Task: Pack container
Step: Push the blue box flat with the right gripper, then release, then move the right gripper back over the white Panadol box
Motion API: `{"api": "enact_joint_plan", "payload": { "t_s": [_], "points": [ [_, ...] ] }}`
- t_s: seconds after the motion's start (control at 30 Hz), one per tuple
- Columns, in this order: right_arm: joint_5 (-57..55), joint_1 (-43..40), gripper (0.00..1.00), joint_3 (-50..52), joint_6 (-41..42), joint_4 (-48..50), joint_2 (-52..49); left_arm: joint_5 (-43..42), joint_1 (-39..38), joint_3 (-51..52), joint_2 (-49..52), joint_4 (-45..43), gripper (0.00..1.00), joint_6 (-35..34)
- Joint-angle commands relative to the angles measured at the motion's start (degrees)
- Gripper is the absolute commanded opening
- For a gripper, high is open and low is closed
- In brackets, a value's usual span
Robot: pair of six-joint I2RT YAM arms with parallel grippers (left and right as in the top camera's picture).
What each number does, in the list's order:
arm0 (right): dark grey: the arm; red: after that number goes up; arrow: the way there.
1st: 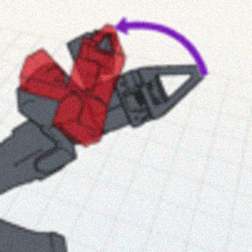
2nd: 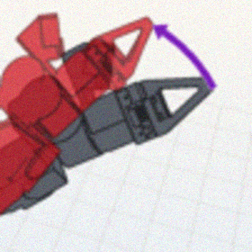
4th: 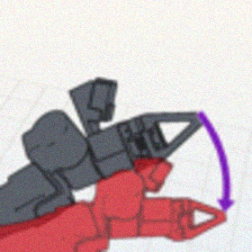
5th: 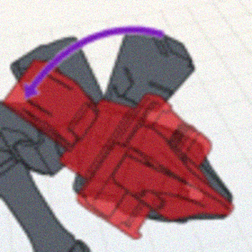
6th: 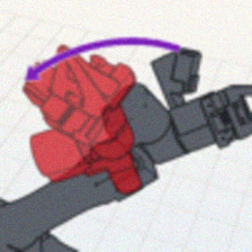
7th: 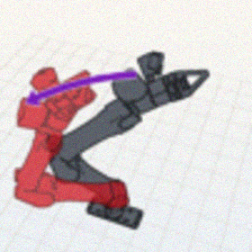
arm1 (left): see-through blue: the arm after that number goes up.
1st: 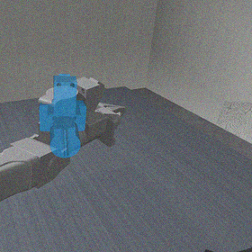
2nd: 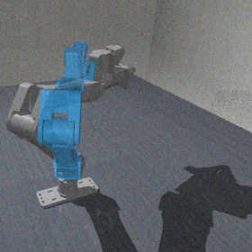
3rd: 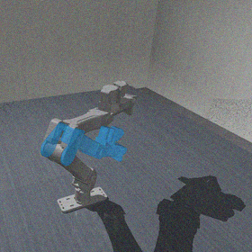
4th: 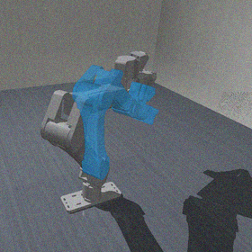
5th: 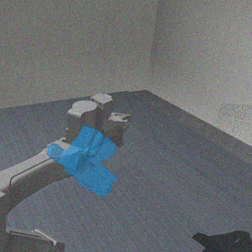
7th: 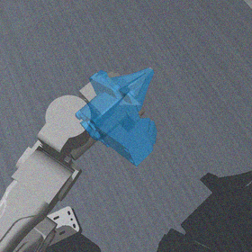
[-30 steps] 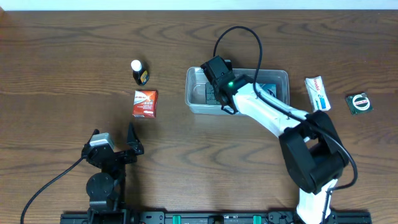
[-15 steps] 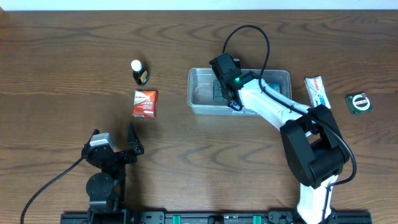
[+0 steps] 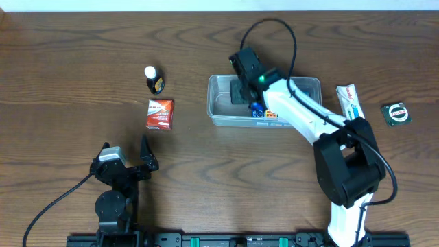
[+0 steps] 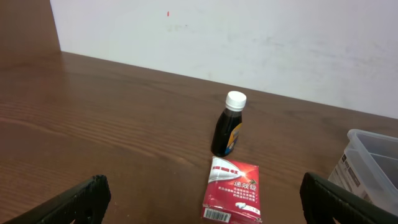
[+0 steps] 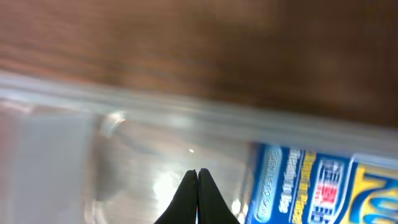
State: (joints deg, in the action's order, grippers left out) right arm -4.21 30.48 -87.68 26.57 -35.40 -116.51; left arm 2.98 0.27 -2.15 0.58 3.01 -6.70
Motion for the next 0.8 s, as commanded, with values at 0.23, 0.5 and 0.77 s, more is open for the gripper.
{"api": "enact_joint_plan", "payload": {
  "t_s": [0.23, 0.5, 0.77],
  "points": [
    [-3.30, -9.79, 0.01, -12.50, -8.76, -19.69, 12.76, 0.66, 0.24, 1.92, -0.33, 0.74, 0.98, -0.48],
    [1.53, -27.61, 0.01, -11.37, -11.47, -33.07, 14.86, 0.66, 0.24, 1.92, -0.33, 0.74, 0.98, -0.48],
    [4.92, -31.91, 0.01, -3.15, -15.08, -30.56, 14.82, 0.66, 0.24, 1.92, -0.35, 0.74, 0.98, -0.48]
  ]
}}
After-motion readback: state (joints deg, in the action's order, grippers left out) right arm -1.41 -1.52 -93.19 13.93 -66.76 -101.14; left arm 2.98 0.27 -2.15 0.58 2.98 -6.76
